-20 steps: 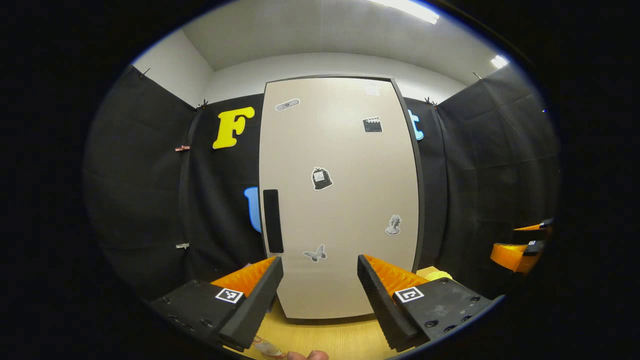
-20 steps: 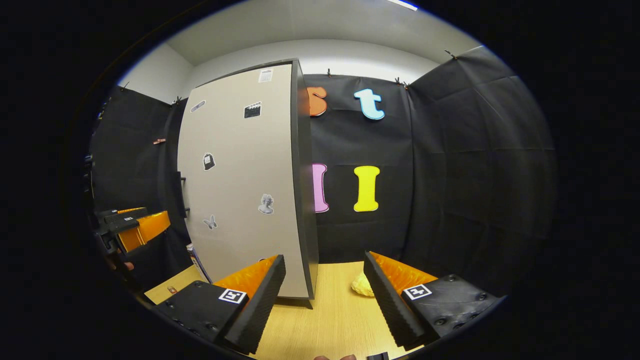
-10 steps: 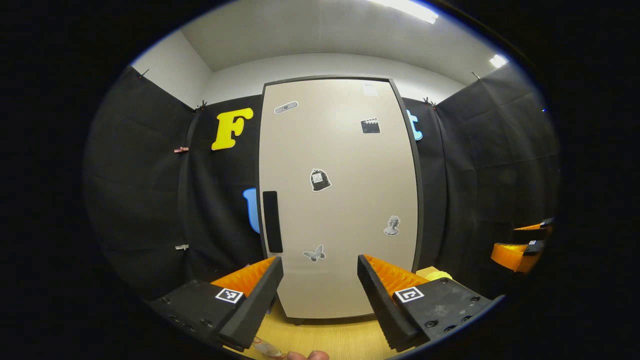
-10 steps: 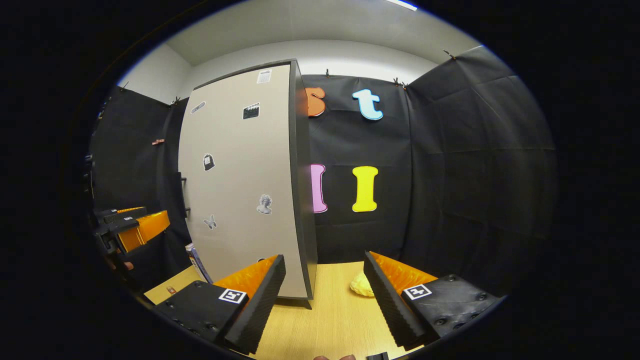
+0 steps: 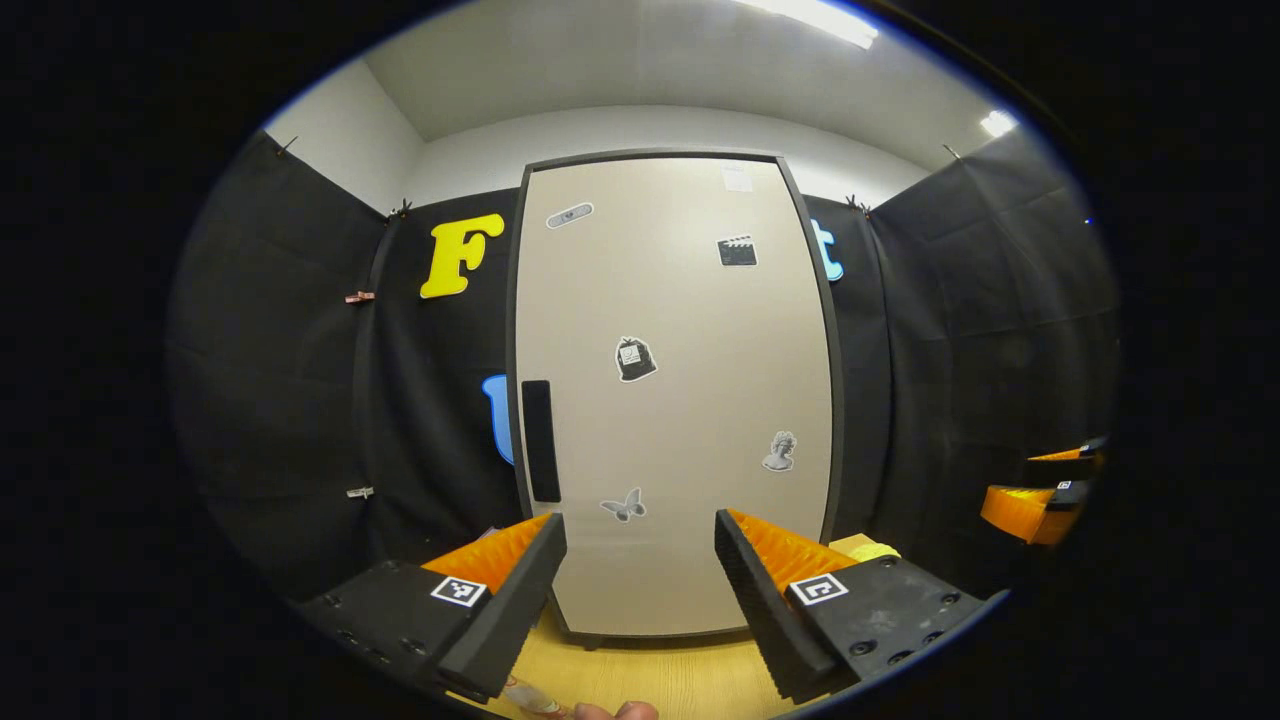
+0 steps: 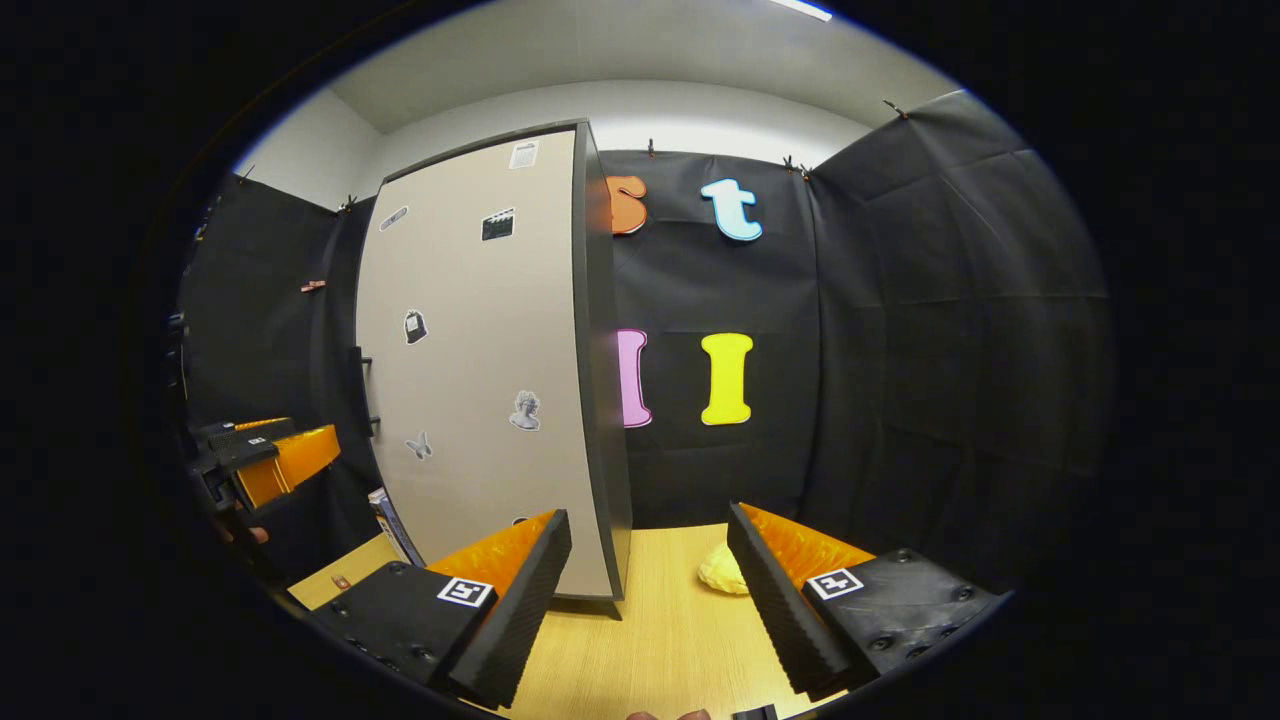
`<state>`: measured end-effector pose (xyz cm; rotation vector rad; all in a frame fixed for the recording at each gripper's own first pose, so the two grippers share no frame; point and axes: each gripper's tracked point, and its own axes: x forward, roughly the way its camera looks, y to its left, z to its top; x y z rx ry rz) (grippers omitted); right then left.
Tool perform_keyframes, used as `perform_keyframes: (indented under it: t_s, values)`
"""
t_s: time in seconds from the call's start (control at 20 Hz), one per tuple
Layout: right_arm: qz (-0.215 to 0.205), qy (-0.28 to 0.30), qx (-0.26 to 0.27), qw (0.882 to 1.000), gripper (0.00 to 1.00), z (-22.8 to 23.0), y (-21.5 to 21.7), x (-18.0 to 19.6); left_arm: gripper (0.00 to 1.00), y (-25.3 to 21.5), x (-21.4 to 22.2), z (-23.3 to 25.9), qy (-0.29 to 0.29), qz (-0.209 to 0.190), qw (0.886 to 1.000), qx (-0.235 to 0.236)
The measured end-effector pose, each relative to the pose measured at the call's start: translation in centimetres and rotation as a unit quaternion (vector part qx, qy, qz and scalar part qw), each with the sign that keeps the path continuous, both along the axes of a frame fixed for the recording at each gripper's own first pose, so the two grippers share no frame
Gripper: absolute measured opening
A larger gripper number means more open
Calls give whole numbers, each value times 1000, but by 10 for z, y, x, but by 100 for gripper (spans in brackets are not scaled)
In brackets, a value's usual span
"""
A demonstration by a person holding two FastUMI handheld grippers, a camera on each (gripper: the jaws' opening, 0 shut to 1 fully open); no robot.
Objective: Open the cabinet door with the right hand, grasp the bottle in the cabinet with the left hand and place it on the coaster, then close the cabinet door with the right hand.
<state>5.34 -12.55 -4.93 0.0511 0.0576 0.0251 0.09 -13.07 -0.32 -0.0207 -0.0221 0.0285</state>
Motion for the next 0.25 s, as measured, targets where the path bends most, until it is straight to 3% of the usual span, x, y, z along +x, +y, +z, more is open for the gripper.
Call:
perform_keyframes:
  t_s: [0.25]
  values:
    - [2,0,-2,1000,98,0,2,-1,94,2,0,1,-2,1,1000,2]
